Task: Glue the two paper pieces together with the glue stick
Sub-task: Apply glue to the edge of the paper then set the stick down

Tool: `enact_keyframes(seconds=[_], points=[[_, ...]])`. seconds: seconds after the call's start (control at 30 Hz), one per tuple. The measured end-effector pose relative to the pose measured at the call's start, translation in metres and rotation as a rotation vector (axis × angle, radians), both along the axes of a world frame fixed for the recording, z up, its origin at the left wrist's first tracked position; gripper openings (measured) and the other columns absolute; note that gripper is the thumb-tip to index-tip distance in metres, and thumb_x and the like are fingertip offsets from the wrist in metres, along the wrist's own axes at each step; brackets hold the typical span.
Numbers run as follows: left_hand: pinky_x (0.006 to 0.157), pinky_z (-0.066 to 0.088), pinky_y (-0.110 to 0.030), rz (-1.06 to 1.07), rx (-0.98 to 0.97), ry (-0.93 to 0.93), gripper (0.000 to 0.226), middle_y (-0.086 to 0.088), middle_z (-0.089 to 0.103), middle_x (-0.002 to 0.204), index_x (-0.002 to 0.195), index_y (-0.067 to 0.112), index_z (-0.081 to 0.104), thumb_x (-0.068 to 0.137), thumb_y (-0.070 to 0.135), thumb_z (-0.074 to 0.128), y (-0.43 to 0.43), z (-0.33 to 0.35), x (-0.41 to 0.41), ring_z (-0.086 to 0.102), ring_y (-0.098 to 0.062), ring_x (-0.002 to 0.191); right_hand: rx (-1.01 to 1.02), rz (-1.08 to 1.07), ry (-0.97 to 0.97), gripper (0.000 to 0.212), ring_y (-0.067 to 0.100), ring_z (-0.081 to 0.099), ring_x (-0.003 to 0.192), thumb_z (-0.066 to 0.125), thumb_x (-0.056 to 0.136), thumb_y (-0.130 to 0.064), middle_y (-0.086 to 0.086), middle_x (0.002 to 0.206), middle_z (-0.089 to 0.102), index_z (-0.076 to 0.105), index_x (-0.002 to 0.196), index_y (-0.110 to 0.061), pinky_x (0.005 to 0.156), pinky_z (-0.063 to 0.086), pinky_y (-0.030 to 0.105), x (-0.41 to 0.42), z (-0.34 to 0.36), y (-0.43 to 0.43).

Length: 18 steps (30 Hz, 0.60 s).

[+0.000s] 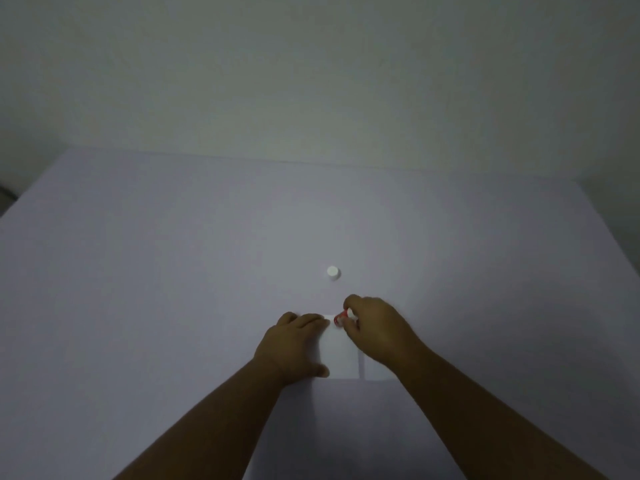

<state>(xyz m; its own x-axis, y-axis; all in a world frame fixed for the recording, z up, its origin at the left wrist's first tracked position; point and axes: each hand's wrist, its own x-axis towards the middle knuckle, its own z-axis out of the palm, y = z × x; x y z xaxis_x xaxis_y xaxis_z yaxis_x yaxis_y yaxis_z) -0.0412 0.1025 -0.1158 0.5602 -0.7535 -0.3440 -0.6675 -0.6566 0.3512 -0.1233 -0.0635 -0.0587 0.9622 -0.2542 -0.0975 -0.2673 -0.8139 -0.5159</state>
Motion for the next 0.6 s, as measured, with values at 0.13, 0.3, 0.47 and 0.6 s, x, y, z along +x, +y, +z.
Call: enact_keyframes(seconds=[0.13, 0.3, 0.47, 0.6], points=[[0.102, 0.037, -0.036, 0.006, 0.014, 0.000, 0.095, 0.015, 0.036, 0.149, 0.142, 0.034, 0.029, 0.060, 0.064, 0.064, -0.001, 0.001, -0.001, 0.032, -0.020, 0.130, -0.005, 0.030, 0.065, 0.018, 0.021, 0.056, 0.078, 0.052, 0.087, -0.031, 0.008, 0.089, 0.065, 0.057, 0.093, -0.014, 0.065, 0.044, 0.033, 0.003, 0.005, -0.002], [0.104, 0.035, -0.035, 0.013, 0.006, 0.022, 0.094, 0.015, 0.034, 0.150, 0.143, 0.034, 0.030, 0.062, 0.062, 0.067, 0.000, 0.004, -0.001, 0.031, -0.019, 0.131, 0.052, 0.092, 0.147, 0.018, 0.022, 0.058, 0.086, 0.055, 0.082, -0.032, 0.006, 0.094, 0.066, 0.058, 0.093, -0.018, 0.069, 0.040, 0.030, -0.015, 0.001, 0.005], [0.105, 0.034, -0.036, 0.001, 0.019, 0.027, 0.092, 0.014, 0.033, 0.151, 0.144, 0.033, 0.028, 0.065, 0.061, 0.067, 0.000, 0.006, -0.001, 0.029, -0.019, 0.132, -0.019, -0.048, 0.080, 0.019, 0.023, 0.057, 0.080, 0.051, 0.087, -0.031, 0.007, 0.089, 0.064, 0.057, 0.092, -0.014, 0.067, 0.045, 0.033, 0.001, 0.005, -0.010], [0.106, 0.034, -0.037, 0.009, 0.020, 0.043, 0.093, 0.014, 0.032, 0.151, 0.144, 0.033, 0.028, 0.065, 0.059, 0.068, -0.001, 0.008, -0.001, 0.029, -0.018, 0.133, -0.031, -0.003, 0.126, 0.017, 0.018, 0.052, 0.076, 0.051, 0.085, -0.030, 0.005, 0.089, 0.064, 0.057, 0.091, -0.016, 0.065, 0.042, 0.031, -0.003, 0.005, -0.011]])
